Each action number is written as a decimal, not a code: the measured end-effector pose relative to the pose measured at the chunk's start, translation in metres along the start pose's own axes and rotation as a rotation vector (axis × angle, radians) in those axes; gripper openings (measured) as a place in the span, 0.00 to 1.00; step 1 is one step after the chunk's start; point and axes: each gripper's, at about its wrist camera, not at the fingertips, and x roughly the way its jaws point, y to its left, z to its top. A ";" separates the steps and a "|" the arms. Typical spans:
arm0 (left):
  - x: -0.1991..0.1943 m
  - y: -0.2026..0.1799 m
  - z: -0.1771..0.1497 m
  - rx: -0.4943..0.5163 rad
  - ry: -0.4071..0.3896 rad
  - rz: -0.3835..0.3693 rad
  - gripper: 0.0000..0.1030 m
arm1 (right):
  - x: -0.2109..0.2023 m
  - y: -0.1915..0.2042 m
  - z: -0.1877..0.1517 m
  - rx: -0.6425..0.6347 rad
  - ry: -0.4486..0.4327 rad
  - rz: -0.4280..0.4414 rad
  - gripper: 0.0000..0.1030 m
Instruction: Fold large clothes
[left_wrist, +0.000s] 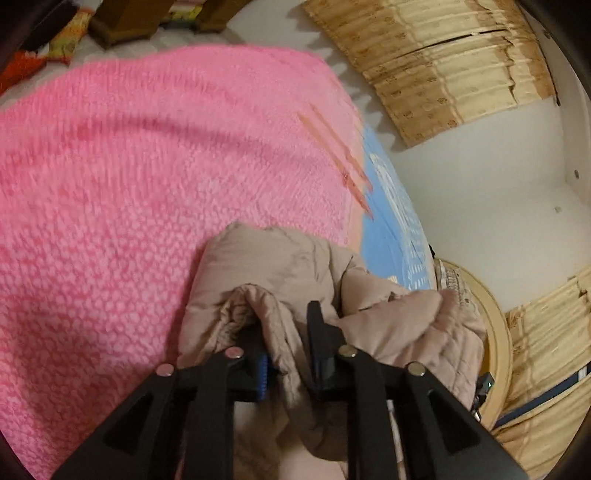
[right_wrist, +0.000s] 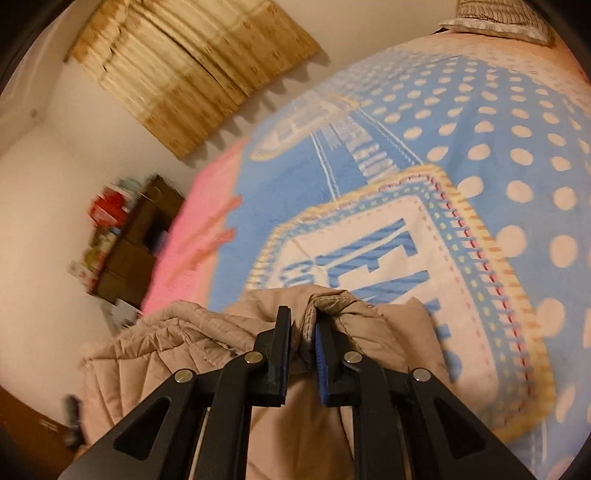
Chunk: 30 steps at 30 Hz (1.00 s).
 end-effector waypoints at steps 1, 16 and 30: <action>-0.007 -0.005 -0.002 0.027 -0.019 0.011 0.28 | 0.006 -0.002 -0.001 -0.003 -0.007 -0.012 0.14; -0.093 -0.032 0.003 0.007 -0.287 -0.077 1.00 | 0.005 0.002 -0.009 -0.117 -0.028 -0.098 0.35; -0.025 -0.136 -0.116 0.798 -0.262 0.328 1.00 | -0.081 0.116 -0.109 -0.581 -0.122 -0.042 0.85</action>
